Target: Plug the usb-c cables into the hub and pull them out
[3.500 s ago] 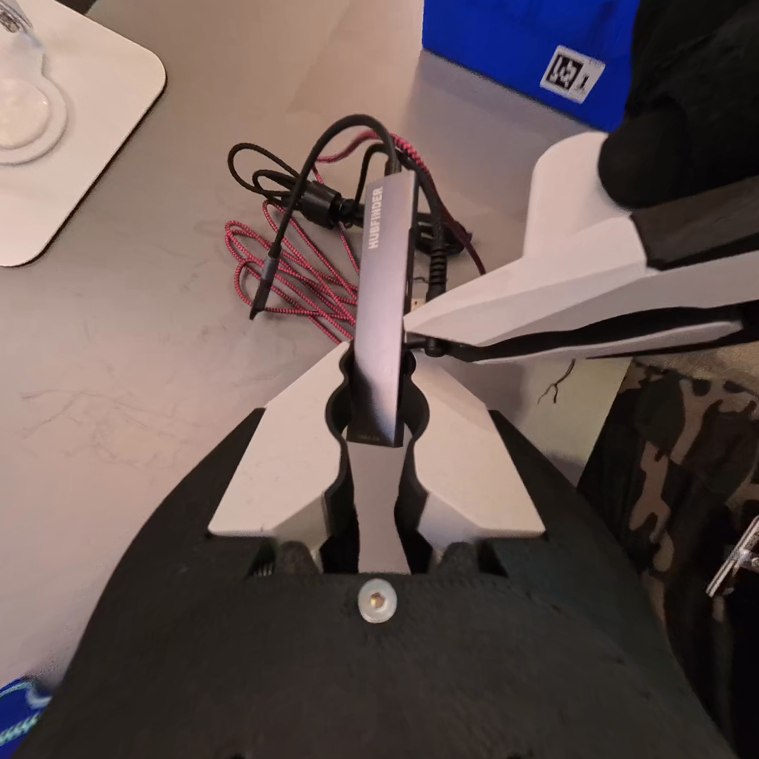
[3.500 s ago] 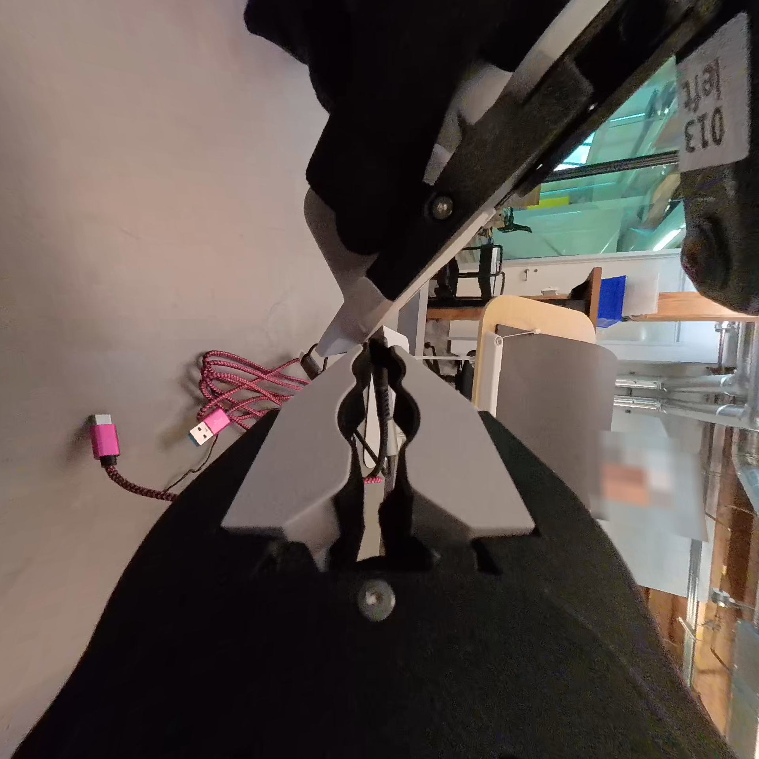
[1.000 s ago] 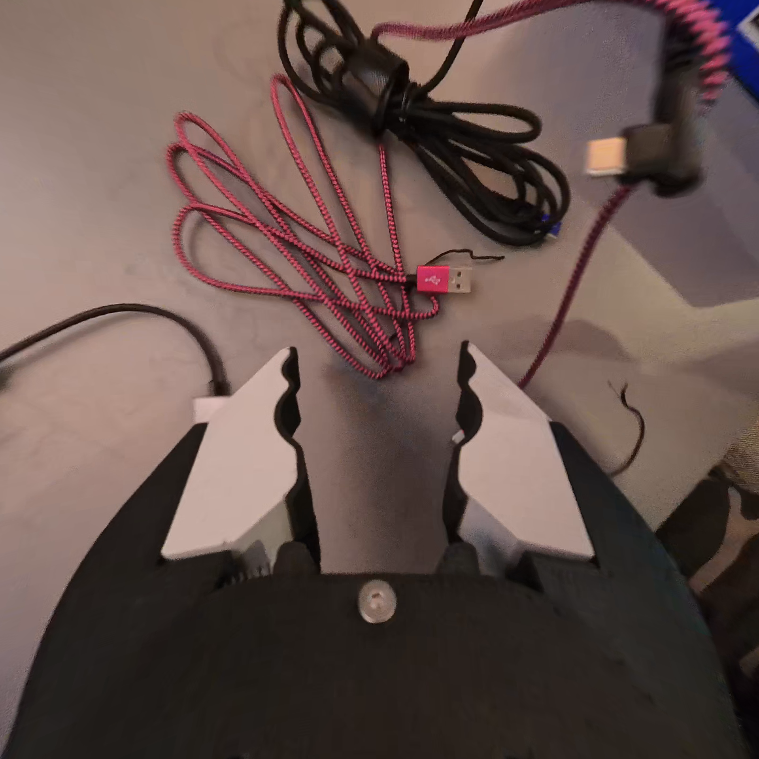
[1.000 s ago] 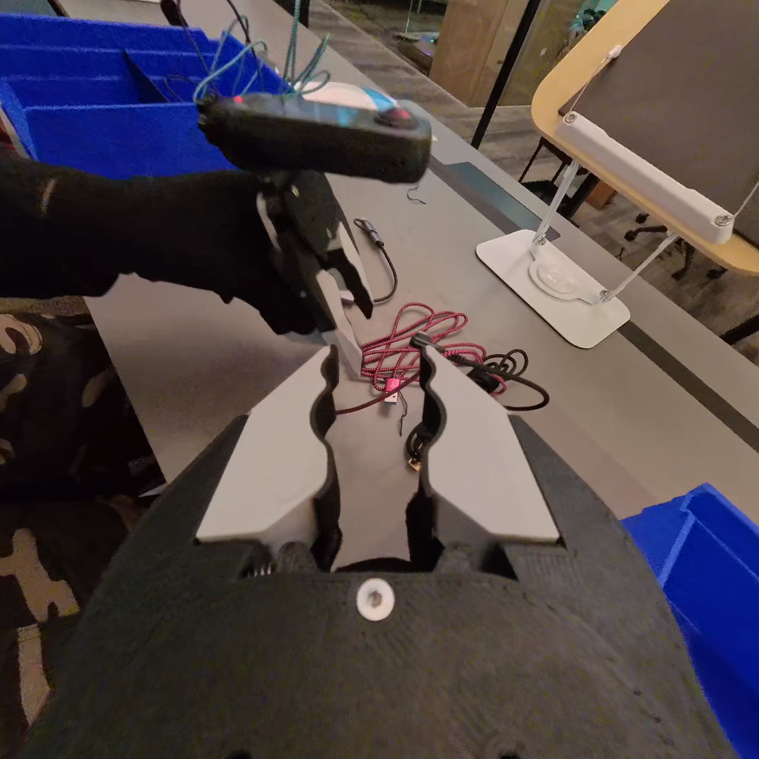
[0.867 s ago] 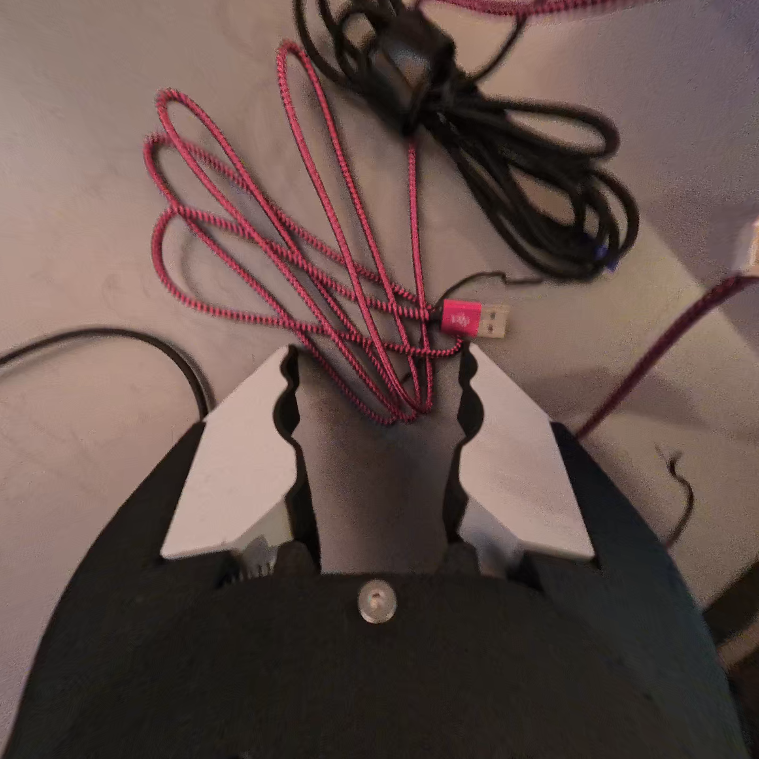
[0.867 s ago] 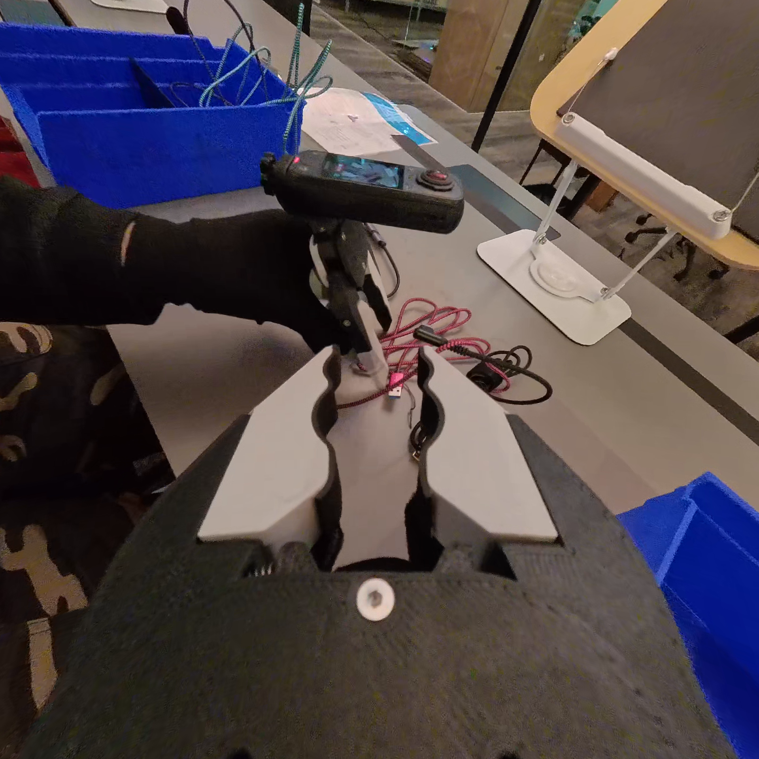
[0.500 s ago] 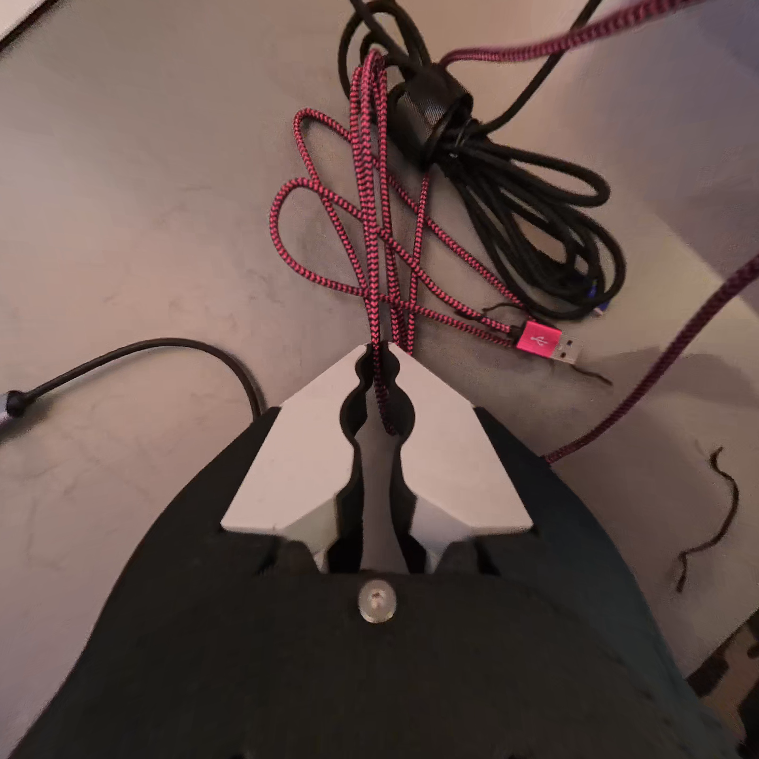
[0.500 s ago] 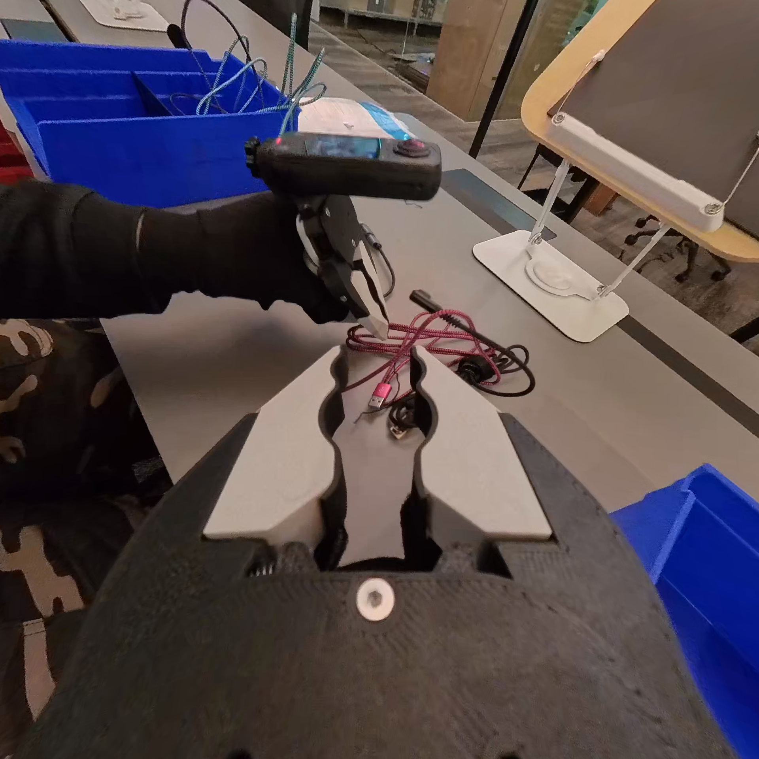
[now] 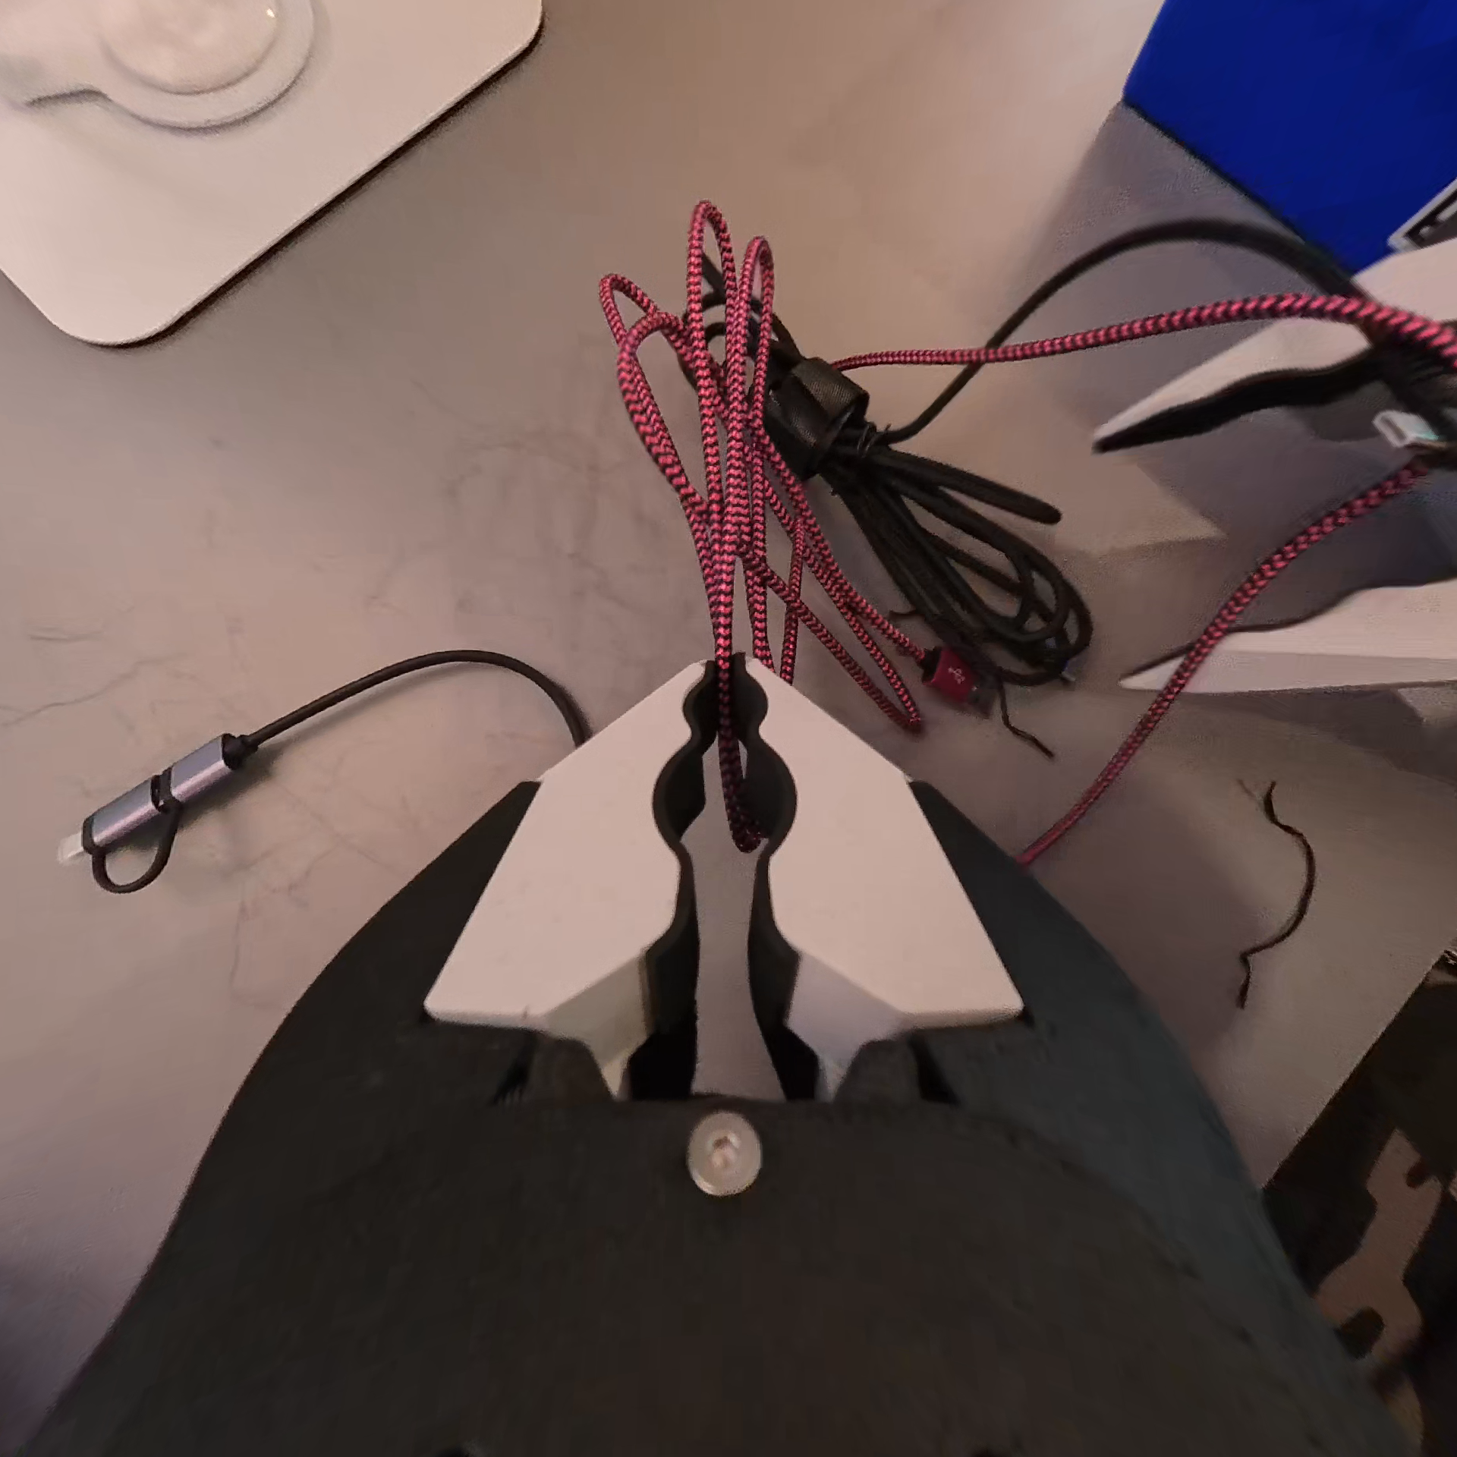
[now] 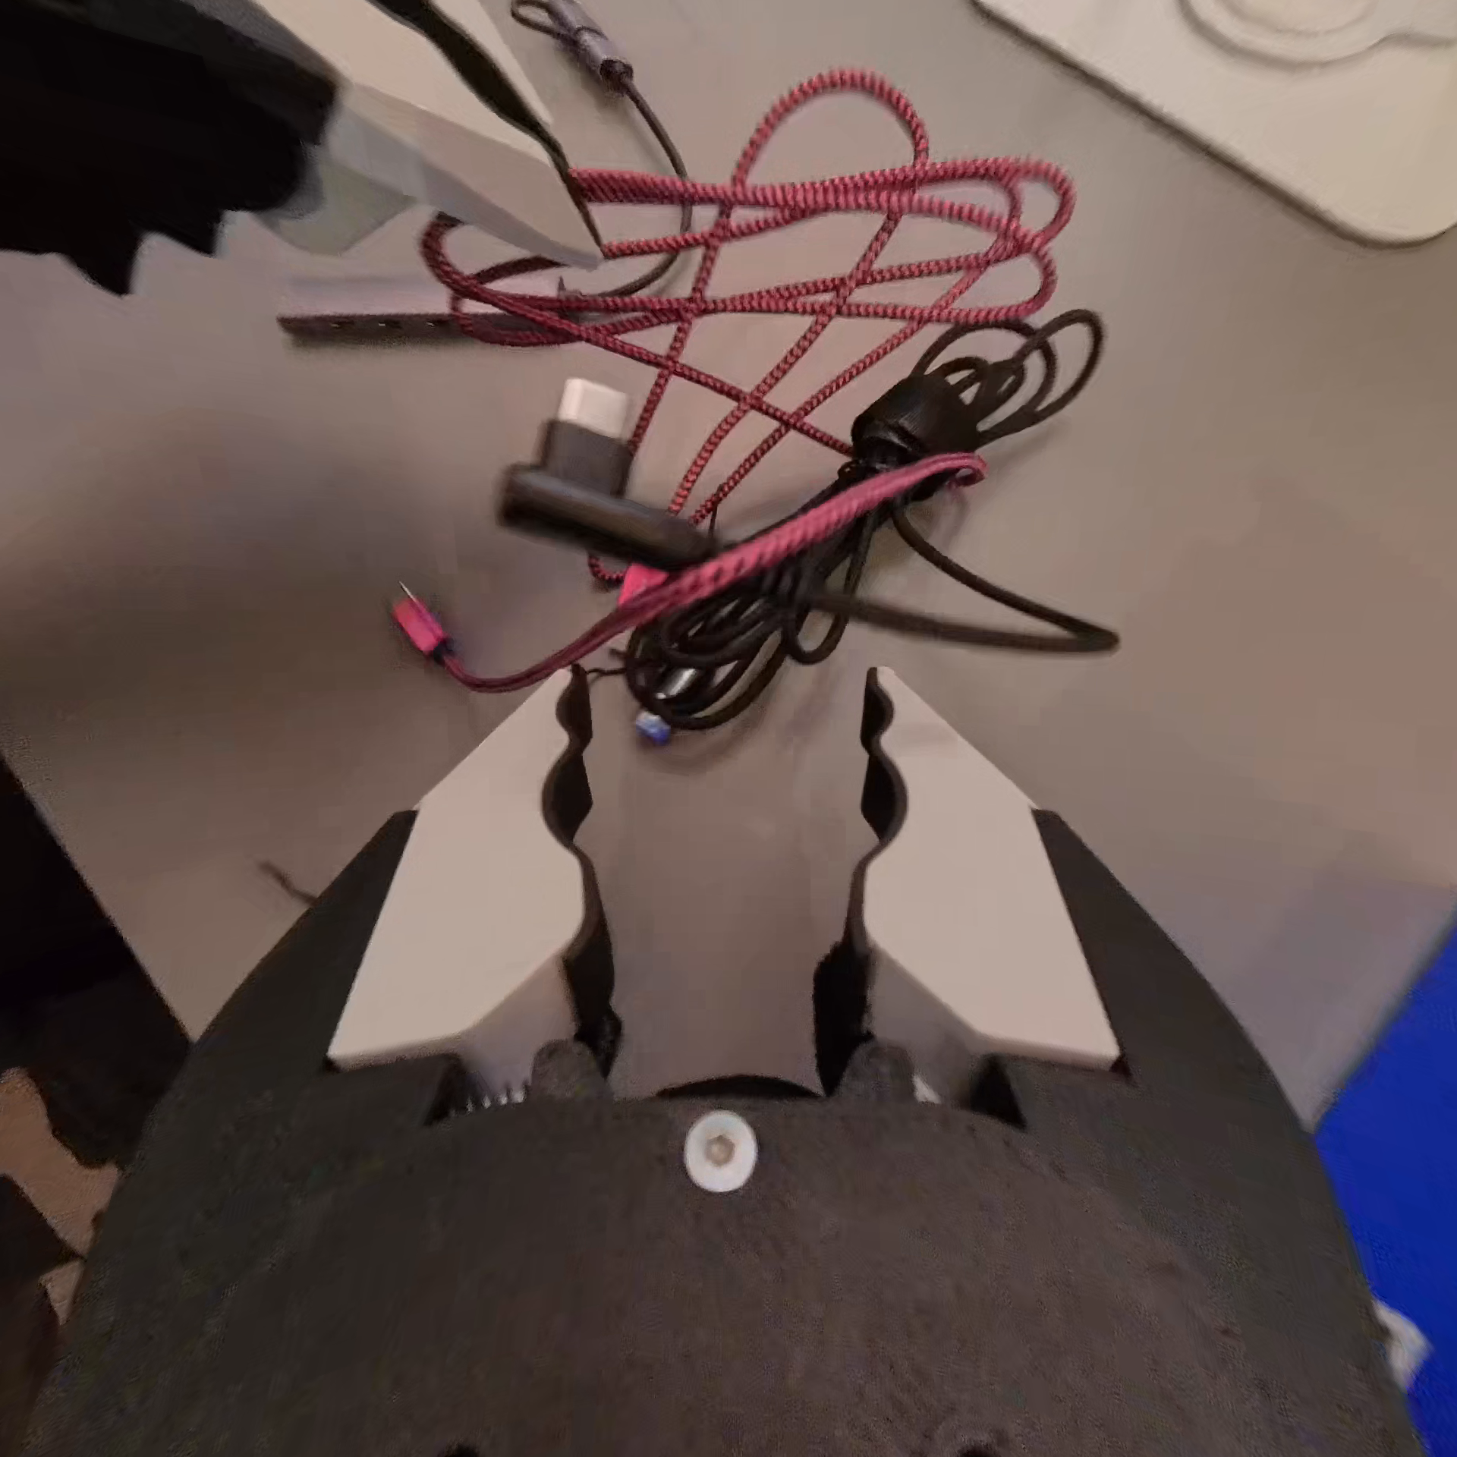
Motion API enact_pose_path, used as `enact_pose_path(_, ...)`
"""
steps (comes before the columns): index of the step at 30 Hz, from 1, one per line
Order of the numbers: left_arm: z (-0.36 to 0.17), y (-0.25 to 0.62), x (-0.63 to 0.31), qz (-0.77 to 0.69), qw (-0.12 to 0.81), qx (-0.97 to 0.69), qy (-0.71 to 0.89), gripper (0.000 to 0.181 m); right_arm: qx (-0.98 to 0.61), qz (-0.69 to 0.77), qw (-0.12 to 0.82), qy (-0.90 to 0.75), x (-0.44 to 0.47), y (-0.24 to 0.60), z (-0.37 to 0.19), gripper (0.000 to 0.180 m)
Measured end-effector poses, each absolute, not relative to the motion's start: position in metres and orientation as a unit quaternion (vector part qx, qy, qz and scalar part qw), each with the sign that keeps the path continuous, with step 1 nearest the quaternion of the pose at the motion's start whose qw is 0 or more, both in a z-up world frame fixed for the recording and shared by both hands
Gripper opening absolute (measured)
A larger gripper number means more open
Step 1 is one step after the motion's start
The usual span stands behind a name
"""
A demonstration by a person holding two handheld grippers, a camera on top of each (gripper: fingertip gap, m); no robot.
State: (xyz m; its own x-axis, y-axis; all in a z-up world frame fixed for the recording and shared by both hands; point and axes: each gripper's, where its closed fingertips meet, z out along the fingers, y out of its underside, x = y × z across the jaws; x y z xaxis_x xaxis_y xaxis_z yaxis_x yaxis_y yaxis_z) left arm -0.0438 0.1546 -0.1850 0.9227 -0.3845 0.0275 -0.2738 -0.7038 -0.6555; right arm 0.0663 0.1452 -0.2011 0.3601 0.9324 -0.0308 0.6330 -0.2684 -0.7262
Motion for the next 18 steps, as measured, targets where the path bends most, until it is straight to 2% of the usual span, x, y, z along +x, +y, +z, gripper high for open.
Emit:
enact_pose_path(3, -0.186, 0.154, -0.039, -0.092, 0.338, -0.919, 0.180, 0.000, -0.771, 0.257, 0.285, -0.509, 0.046, 0.151, -0.221, 0.069)
enact_pose_path(7, -0.190, 0.154, -0.039, -0.098, 0.337, -0.919, 0.180, 0.000, -0.770, 0.256, 0.294, -0.505, 0.027, 0.160, -0.225, 0.051)
enact_pose_path(10, -0.190, 0.156, -0.044, -0.095, 0.345, -0.918, 0.173, 0.000, -0.768, 0.269, 0.285, -0.506, 0.019, 0.165, -0.225, 0.029)
enact_pose_path(15, -0.175, 0.160, -0.070, -0.091, 0.368, -0.914, 0.146, 0.000, -0.764, 0.252, 0.295, -0.515, 0.030, 0.179, -0.219, 0.019)
enact_pose_path(16, -0.172, 0.161, -0.076, -0.082, 0.373, -0.913, 0.143, 0.000, -0.757, 0.258, 0.303, -0.518, 0.032, 0.180, -0.214, 0.001)
enact_pose_path(18, -0.166, 0.162, -0.086, -0.076, 0.380, -0.912, 0.135, 0.000, -0.757, 0.277, 0.305, -0.508, 0.036, 0.182, -0.205, 0.001)
